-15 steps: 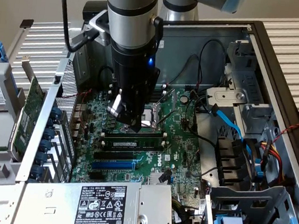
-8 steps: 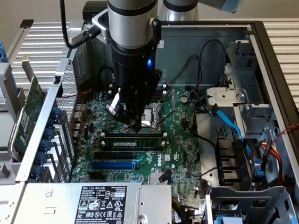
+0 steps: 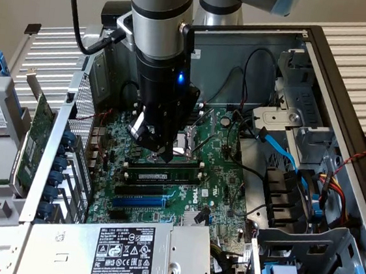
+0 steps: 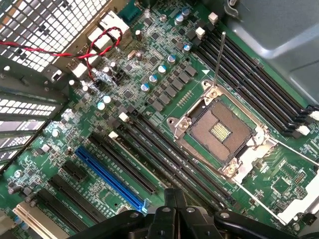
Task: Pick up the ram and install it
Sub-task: 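Press down the ram until it locks into place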
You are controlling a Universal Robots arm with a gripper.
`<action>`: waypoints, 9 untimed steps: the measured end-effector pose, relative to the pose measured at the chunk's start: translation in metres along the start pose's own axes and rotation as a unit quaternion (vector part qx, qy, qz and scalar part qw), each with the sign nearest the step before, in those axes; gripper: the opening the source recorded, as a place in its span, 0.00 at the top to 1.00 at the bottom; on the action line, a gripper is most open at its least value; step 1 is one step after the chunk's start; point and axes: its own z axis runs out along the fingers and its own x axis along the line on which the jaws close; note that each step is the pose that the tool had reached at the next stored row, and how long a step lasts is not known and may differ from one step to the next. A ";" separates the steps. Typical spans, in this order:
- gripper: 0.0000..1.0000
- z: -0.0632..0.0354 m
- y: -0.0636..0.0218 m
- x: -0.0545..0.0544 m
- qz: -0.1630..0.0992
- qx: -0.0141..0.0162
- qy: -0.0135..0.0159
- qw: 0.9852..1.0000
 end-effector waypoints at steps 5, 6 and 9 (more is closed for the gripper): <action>0.89 0.0000 0.0000 0.000 0.032 0.001 0.000 0.999; 0.89 0.0000 0.0000 0.000 0.038 0.001 0.000 0.999; 0.89 0.0000 0.0000 0.000 0.056 0.001 0.001 0.998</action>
